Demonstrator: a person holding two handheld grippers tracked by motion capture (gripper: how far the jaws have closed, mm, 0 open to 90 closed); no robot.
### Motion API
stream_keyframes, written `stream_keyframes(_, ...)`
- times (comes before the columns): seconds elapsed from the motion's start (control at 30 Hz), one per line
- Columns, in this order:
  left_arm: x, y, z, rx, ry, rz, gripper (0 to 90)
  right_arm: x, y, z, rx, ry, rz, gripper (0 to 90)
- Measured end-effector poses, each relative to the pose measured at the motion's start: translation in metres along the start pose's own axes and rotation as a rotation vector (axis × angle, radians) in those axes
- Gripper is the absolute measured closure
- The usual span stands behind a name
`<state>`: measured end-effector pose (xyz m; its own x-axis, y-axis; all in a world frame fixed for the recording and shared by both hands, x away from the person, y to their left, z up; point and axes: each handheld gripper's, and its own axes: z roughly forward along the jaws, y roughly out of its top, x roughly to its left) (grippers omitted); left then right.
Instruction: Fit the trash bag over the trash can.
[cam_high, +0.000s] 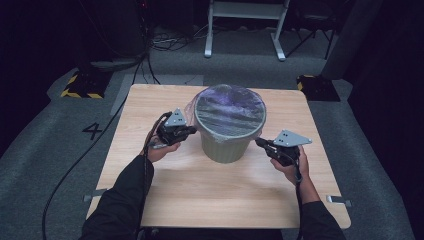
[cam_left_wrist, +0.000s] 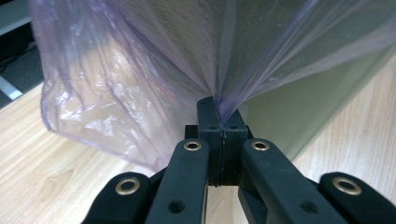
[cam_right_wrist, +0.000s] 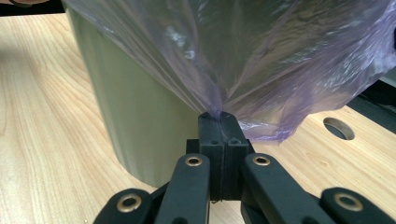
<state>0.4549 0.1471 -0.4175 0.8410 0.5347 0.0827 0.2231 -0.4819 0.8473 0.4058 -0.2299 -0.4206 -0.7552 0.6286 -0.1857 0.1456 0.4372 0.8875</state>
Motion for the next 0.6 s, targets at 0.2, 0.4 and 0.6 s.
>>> stream_keyframes(0.2, -0.005, -0.005, 0.002, 0.004, -0.005, 0.012, 90.0, 0.006, -0.006, 0.003, 0.008, 0.041, -0.001, 90.0)
stream_keyframes(0.4, -0.011, -0.018, 0.000, 0.039, -0.016, 0.054, 90.0, 0.020, -0.008, 0.000, 0.060, 0.094, -0.094, 90.0)
stream_keyframes(0.6, -0.009, -0.025, 0.006, 0.083, 0.000, 0.038, 89.9, 0.010, -0.023, 0.006, 0.108, 0.101, -0.023, 90.0)
